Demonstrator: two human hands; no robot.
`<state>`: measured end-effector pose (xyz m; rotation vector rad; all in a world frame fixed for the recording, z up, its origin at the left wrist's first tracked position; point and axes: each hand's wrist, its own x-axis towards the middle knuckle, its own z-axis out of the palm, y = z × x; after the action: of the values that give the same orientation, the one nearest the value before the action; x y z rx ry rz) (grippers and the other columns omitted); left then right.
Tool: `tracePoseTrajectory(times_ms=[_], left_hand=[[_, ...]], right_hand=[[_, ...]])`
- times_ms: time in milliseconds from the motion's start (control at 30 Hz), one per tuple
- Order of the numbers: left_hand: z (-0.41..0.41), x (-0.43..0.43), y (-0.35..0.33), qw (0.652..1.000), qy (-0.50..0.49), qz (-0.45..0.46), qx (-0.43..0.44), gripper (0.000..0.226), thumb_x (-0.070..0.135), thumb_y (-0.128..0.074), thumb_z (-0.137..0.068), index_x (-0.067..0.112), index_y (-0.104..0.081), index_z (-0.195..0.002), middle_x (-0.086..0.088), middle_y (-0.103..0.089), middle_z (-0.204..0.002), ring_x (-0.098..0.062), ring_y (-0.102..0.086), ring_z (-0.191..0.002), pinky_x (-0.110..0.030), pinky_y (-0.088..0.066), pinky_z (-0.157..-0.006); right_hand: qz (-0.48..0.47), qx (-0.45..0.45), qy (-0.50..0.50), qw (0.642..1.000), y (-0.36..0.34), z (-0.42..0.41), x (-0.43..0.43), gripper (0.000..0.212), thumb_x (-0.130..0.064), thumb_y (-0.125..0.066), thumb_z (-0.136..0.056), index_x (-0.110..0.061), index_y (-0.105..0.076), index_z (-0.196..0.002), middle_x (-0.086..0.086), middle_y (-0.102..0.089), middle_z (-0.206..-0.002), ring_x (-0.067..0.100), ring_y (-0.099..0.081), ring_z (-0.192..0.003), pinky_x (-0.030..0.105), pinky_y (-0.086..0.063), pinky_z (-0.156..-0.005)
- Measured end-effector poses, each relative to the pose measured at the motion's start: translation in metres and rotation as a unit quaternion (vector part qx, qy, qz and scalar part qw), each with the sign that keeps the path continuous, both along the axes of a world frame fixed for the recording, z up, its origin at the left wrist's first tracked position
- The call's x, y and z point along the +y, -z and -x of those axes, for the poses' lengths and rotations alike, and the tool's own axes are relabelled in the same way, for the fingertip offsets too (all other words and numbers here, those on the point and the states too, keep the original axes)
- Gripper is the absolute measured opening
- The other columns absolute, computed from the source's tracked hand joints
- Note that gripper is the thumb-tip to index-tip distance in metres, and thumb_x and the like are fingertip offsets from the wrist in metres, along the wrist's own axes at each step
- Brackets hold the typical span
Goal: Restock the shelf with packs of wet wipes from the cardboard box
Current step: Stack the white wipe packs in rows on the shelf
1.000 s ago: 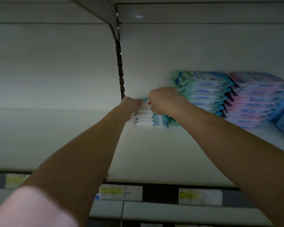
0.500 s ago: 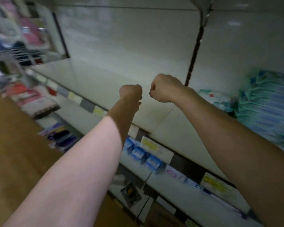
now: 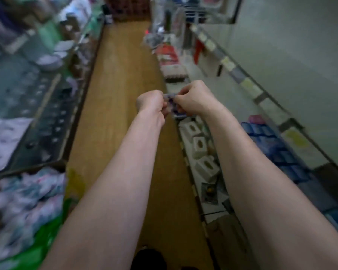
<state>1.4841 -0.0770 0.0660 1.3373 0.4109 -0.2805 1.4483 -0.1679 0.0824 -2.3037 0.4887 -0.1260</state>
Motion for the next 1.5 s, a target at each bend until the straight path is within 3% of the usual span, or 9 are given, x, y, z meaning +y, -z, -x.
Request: tracePoseTrajectory(times_ms=[333, 567, 733, 900, 1033, 1100, 1267, 1367, 1500], left_hand=[[0.005, 0.238, 0.040, 0.976, -0.211, 0.004, 0.049, 0.023, -0.003, -0.046, -0.089, 0.013, -0.053, -0.074, -0.003, -0.049, -0.064, -0.013, -0.048, -0.057, -0.024, -0.043, -0.056], [-0.003, 0.388, 0.093, 0.958, -0.265, 0.011, 0.112, 0.025, 0.001, -0.045, -0.089, 0.014, -0.048, -0.068, 0.000, -0.045, -0.049, -0.006, -0.042, -0.031, -0.012, -0.039, -0.037], [0.011, 0.462, 0.132, 0.938, -0.302, 0.022, 0.167, 0.028, 0.003, -0.041, -0.092, 0.015, -0.044, -0.067, 0.000, -0.040, -0.055, -0.009, -0.037, -0.050, -0.022, -0.035, -0.053], [0.027, 0.499, 0.175, 0.902, -0.354, 0.073, 0.236, 0.029, 0.008, -0.038, -0.097, 0.013, -0.041, -0.069, 0.000, -0.039, -0.065, -0.009, -0.040, -0.059, -0.024, -0.037, -0.061], [0.032, 0.515, 0.203, 0.876, -0.386, 0.091, 0.274, 0.027, 0.010, -0.039, -0.098, 0.012, -0.043, -0.071, -0.002, -0.041, -0.069, -0.009, -0.044, -0.062, -0.023, -0.038, -0.061], [0.033, 0.522, 0.217, 0.864, -0.402, 0.102, 0.285, 0.026, 0.010, -0.041, -0.098, 0.011, -0.045, -0.072, -0.002, -0.043, -0.070, -0.010, -0.045, -0.064, -0.025, -0.039, -0.061], [0.031, 0.535, 0.247, 0.836, -0.437, 0.143, 0.299, 0.014, 0.011, -0.049, -0.096, 0.006, -0.050, -0.083, -0.005, -0.052, -0.085, -0.014, -0.052, -0.075, -0.032, -0.046, -0.067], [0.029, 0.537, 0.262, 0.822, -0.452, 0.166, 0.304, 0.009, 0.011, -0.051, -0.096, 0.004, -0.052, -0.091, -0.006, -0.053, -0.090, -0.017, -0.052, -0.079, -0.033, -0.045, -0.076], [0.032, 0.533, 0.277, 0.815, -0.461, 0.169, 0.309, 0.017, 0.013, -0.052, -0.097, 0.006, -0.049, -0.112, -0.007, -0.053, -0.098, -0.021, -0.052, -0.099, -0.034, -0.044, -0.078]], right_hand=[[-0.059, 0.076, -0.213, 0.972, 0.059, -0.043, 0.233, 0.018, -0.023, -0.057, -0.086, -0.013, -0.072, -0.091, 0.003, -0.071, -0.077, 0.021, -0.069, -0.079, 0.043, -0.058, -0.078], [-0.049, 0.145, -0.298, 0.942, 0.094, -0.055, 0.377, 0.018, -0.014, -0.054, -0.085, -0.011, -0.069, -0.075, 0.010, -0.071, -0.074, 0.024, -0.065, -0.072, 0.040, -0.058, -0.077], [-0.044, 0.218, -0.348, 0.911, 0.134, -0.064, 0.437, 0.021, -0.015, -0.052, -0.090, -0.004, -0.070, -0.084, 0.017, -0.071, -0.086, 0.030, -0.067, -0.079, 0.040, -0.058, -0.076], [-0.016, 0.284, -0.389, 0.876, 0.180, -0.071, 0.470, 0.029, -0.014, -0.050, -0.093, 0.007, -0.069, -0.085, 0.021, -0.071, -0.086, 0.029, -0.065, -0.073, 0.048, -0.058, -0.076], [0.010, 0.331, -0.408, 0.851, 0.219, -0.078, 0.495, 0.032, -0.016, -0.050, -0.094, 0.011, -0.064, -0.104, 0.025, -0.056, -0.077, 0.023, -0.047, -0.068, 0.040, -0.048, -0.060], [0.010, 0.353, -0.418, 0.837, 0.237, -0.083, 0.505, 0.032, -0.014, -0.049, -0.095, 0.011, -0.062, -0.111, 0.035, -0.058, -0.092, 0.022, -0.044, -0.070, 0.036, -0.043, -0.061], [0.013, 0.381, -0.423, 0.822, 0.275, -0.089, 0.518, 0.041, -0.015, -0.050, -0.097, -0.009, -0.049, -0.137, 0.014, -0.052, -0.135, 0.030, -0.060, -0.101, 0.033, -0.048, -0.073], [0.018, 0.392, -0.408, 0.824, 0.296, -0.091, 0.522, 0.048, -0.016, -0.051, -0.097, -0.009, -0.038, -0.142, 0.014, -0.051, -0.133, 0.030, -0.058, -0.105, 0.033, -0.046, -0.072], [0.006, 0.380, -0.377, 0.845, 0.319, -0.093, 0.526, 0.030, -0.017, -0.052, -0.093, -0.007, -0.054, -0.121, 0.015, -0.063, -0.107, 0.032, -0.061, -0.090, 0.033, -0.045, -0.064]])
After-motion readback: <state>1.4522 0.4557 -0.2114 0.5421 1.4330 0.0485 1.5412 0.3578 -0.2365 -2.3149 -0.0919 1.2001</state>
